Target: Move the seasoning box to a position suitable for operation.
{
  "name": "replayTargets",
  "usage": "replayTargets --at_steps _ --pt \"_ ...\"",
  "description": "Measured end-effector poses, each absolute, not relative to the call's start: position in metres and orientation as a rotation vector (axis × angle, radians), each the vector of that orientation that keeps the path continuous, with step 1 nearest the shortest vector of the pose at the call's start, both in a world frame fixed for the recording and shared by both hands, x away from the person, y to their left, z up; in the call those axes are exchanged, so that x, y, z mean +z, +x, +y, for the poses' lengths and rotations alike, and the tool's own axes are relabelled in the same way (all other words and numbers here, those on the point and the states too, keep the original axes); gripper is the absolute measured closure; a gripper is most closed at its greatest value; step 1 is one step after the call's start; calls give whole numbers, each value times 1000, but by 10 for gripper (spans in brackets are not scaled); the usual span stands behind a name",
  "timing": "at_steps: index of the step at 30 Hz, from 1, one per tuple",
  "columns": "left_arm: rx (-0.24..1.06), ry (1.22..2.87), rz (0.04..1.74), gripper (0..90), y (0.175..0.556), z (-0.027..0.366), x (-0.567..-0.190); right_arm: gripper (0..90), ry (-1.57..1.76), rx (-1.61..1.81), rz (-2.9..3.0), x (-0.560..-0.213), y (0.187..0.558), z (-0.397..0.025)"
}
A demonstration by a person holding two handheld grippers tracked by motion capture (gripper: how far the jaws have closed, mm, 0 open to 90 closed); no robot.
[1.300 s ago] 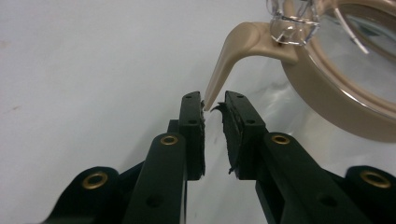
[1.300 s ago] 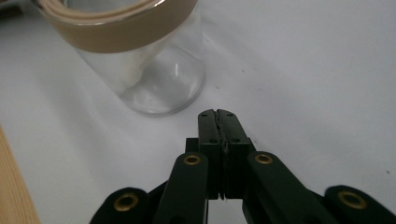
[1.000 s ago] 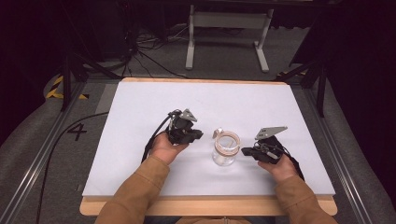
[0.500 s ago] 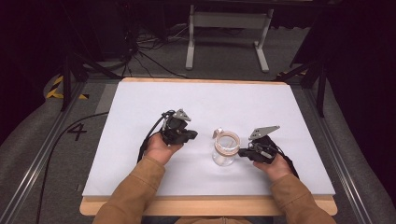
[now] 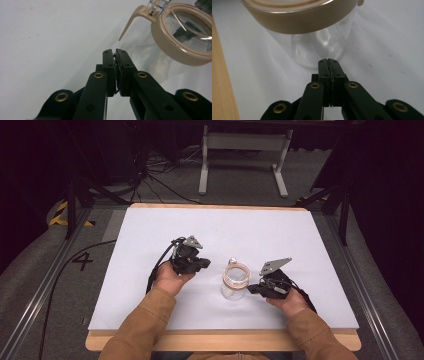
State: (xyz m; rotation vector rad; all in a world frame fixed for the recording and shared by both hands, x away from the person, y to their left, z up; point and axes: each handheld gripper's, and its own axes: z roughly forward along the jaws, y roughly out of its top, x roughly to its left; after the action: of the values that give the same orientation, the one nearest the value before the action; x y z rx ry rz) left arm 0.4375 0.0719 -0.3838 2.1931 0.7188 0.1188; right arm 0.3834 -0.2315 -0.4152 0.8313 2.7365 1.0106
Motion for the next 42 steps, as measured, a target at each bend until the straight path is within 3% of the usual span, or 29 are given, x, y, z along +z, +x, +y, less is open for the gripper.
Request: replayTargets --at_steps 10,24,42 --pt "116 2189 719 866 437 72 -384 893 777 1022 2767 -416 380 -220" --pt "81 2101 643 888 436 75 -362 894 849 1082 2694 -408 383 -242" --pt "57 2069 524 893 445 37 -352 893 908 1073 2651 -409 367 -258"
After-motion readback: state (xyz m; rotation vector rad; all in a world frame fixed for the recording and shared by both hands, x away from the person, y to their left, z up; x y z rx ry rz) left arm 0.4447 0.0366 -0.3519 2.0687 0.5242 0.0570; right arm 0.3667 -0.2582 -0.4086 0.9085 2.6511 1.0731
